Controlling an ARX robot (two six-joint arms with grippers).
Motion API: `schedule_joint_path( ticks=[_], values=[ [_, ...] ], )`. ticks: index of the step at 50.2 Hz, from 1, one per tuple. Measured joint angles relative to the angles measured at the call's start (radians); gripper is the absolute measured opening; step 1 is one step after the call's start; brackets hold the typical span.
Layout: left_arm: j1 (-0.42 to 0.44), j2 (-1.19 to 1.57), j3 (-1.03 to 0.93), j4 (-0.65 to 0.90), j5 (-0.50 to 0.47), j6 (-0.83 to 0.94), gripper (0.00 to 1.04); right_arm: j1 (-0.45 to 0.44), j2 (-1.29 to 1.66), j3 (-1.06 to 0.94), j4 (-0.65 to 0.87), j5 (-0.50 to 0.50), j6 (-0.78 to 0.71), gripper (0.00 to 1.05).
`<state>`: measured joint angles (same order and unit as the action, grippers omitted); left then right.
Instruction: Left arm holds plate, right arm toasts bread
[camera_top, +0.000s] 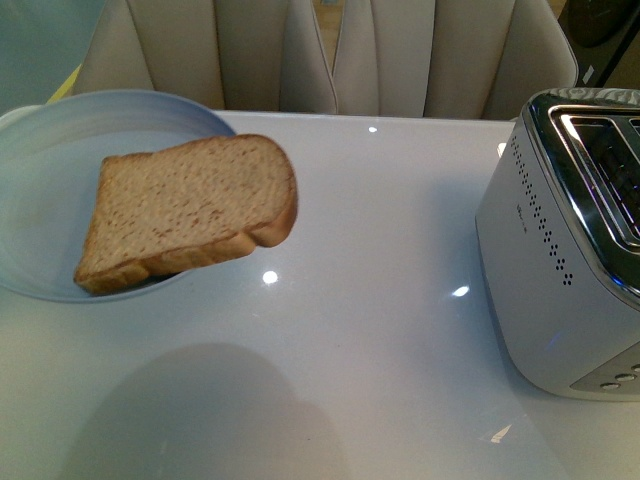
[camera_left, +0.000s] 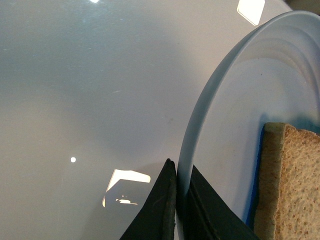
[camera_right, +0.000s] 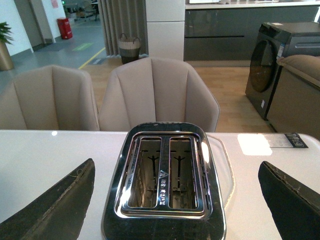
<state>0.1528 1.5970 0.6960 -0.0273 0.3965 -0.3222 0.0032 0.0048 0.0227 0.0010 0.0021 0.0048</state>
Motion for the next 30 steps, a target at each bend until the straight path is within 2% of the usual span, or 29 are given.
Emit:
schedule_joint_path(
  ticks=[16,30],
  values=[
    [-0.335,-0.199,0.087,-0.168,-0.134,-0.164,0.03,0.000,0.000,0.000,0.000,0.000,0.000,0.96],
    [-0.509,-0.212,0.128,-0.183,-0.195,-0.285,0.03,0.000,0.000,0.000,0.000,0.000,0.000,0.96]
  ],
)
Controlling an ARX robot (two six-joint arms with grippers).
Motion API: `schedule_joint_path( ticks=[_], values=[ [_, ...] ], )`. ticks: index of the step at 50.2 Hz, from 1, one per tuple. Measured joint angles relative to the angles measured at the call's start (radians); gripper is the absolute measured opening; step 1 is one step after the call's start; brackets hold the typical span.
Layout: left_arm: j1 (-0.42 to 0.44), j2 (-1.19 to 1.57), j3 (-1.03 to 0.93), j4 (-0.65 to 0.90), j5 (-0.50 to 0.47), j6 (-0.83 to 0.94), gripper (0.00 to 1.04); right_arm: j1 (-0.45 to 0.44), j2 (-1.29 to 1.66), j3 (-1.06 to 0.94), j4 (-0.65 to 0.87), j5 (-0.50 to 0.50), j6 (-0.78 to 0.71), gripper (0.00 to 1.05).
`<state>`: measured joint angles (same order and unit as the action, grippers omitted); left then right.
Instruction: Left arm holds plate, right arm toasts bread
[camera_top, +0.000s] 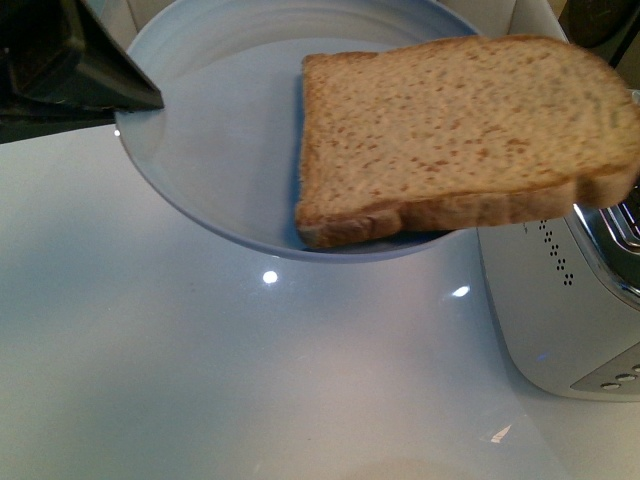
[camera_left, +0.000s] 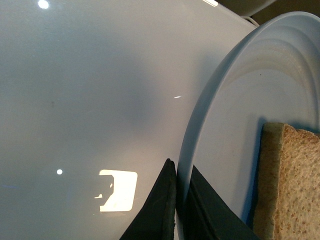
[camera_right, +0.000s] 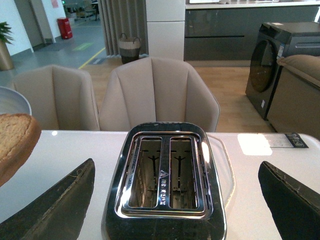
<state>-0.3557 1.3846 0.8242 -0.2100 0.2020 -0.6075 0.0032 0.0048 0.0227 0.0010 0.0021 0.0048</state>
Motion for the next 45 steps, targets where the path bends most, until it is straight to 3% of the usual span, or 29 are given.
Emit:
schedule_joint_path(
  ticks=[14,45],
  values=[
    [-0.126,-0.003,0.045,-0.014,-0.040,-0.086,0.03,0.000,0.000,0.000,0.000,0.000,0.000,0.96],
    [-0.133,-0.005,0.047,-0.019,-0.046,-0.097,0.03,0.000,0.000,0.000,0.000,0.000,0.000,0.96]
  ],
)
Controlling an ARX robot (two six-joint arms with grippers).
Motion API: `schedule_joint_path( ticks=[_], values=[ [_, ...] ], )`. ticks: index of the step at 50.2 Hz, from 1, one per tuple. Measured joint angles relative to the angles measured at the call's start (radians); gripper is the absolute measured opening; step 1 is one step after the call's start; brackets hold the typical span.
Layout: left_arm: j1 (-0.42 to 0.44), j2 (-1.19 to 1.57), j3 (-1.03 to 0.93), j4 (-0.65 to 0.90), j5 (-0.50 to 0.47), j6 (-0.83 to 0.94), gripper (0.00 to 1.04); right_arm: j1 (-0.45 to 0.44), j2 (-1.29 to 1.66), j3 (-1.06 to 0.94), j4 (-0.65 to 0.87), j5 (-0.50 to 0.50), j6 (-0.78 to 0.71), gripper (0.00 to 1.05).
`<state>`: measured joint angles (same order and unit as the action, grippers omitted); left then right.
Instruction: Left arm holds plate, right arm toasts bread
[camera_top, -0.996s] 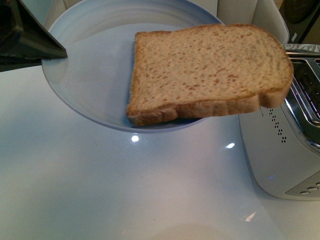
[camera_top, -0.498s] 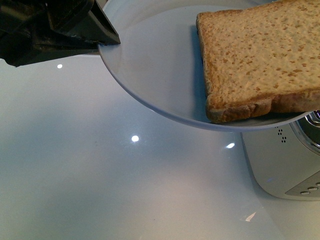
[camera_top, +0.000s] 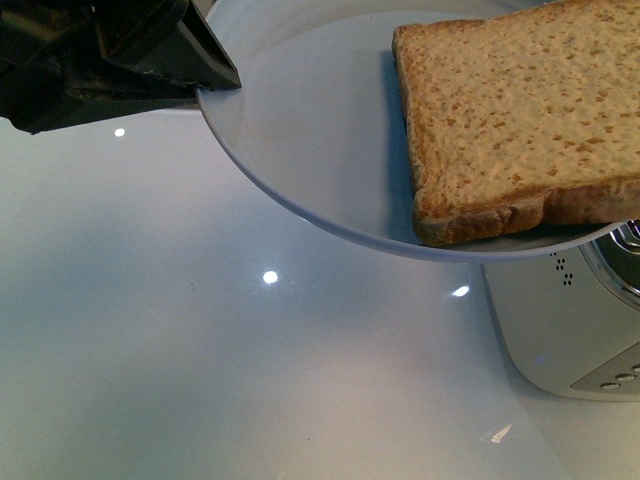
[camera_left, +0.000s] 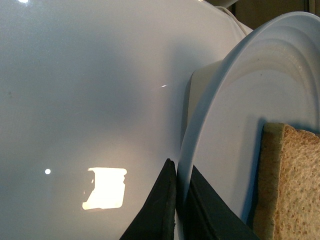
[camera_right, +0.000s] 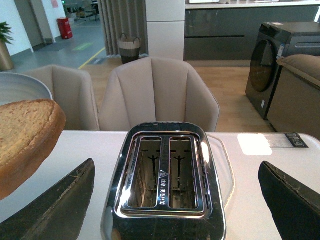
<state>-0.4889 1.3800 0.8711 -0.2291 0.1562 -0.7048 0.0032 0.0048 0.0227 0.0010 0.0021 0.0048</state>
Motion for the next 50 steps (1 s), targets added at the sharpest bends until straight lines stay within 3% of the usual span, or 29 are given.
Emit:
schedule_joint_path(
  ticks=[23,27,31,42,50],
  values=[
    [0.000,0.000,0.000,0.000,0.000,0.000,0.03,0.000,0.005,0.002,-0.006,0.003,0.001,0.96],
    [0.000,0.000,0.000,0.000,0.000,0.000,0.03,-0.016,0.080,0.056,-0.163,0.007,0.021,0.96],
    [-0.001,-0.002,0.000,0.000,0.000,0.000,0.03,-0.089,0.219,0.100,-0.261,-0.034,0.033,0.96],
    [-0.002,-0.004,0.000,0.000,-0.003,0.000,0.03,-0.232,0.406,0.162,-0.103,-0.113,0.083,0.96],
    [-0.002,-0.004,0.000,0.000,0.000,0.000,0.03,-0.263,0.547,0.238,-0.018,-0.130,0.217,0.96]
  ],
)
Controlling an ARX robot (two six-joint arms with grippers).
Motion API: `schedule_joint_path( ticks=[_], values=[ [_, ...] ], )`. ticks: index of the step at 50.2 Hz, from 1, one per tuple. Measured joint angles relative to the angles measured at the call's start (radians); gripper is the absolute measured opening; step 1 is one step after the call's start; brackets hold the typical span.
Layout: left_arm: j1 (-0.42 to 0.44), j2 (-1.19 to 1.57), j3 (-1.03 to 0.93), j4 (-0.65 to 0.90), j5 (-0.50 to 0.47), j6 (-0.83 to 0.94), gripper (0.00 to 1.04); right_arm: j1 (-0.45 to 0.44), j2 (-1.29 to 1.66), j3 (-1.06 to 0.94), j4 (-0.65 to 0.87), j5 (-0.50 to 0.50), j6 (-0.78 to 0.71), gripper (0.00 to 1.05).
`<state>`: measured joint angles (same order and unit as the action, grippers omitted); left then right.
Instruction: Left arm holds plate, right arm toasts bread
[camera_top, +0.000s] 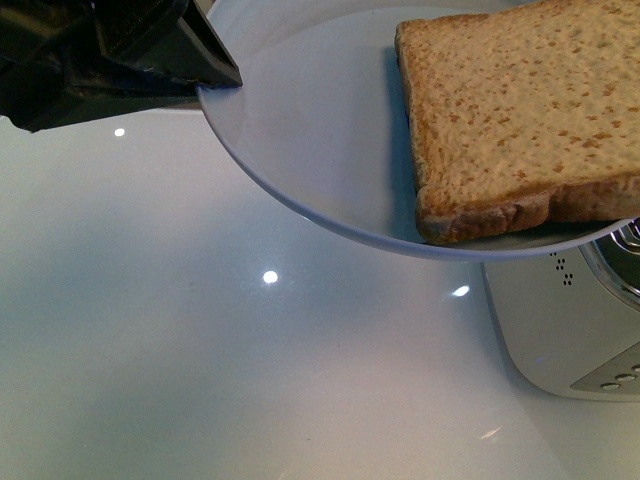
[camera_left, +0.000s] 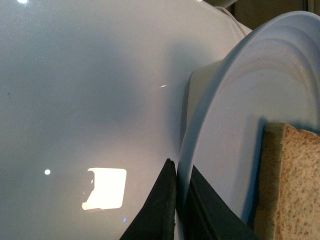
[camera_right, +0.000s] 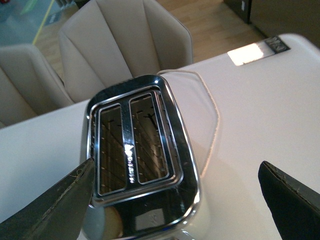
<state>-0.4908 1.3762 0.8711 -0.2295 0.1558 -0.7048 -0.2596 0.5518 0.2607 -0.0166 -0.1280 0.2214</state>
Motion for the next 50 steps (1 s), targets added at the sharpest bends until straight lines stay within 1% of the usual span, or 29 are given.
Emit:
schedule_joint_path(
  ticks=[1,4,8,12,16,24,26,34,50],
  values=[
    [0.000,0.000,0.000,0.000,-0.001,0.000,0.03,0.003,0.010,0.005,0.004,0.000,0.006,0.96],
    [0.000,0.000,0.000,0.000,-0.003,0.000,0.03,0.038,0.063,0.033,0.027,0.016,0.085,0.96],
    [0.000,0.000,0.000,0.000,-0.001,0.000,0.03,0.132,0.114,0.061,0.061,0.035,0.172,0.96],
    [0.000,0.000,0.000,0.000,-0.002,0.000,0.03,0.252,0.164,0.080,0.088,0.040,0.267,0.96],
    [0.000,0.000,0.000,0.000,-0.002,0.000,0.03,0.318,0.193,0.082,0.111,0.022,0.352,0.96],
    [0.000,0.000,0.000,0.000,-0.002,0.000,0.03,0.382,0.212,0.082,0.154,0.012,0.499,0.96],
    [0.000,0.000,0.000,0.000,-0.002,0.000,0.03,0.412,0.214,0.082,0.165,0.015,0.542,0.96],
    [0.000,0.000,0.000,0.000,-0.002,0.000,0.03,0.509,0.239,0.082,0.185,0.035,0.628,0.96],
    [0.000,0.000,0.000,0.000,-0.002,0.000,0.03,0.547,0.256,0.082,0.203,0.037,0.692,0.95]
  ],
)
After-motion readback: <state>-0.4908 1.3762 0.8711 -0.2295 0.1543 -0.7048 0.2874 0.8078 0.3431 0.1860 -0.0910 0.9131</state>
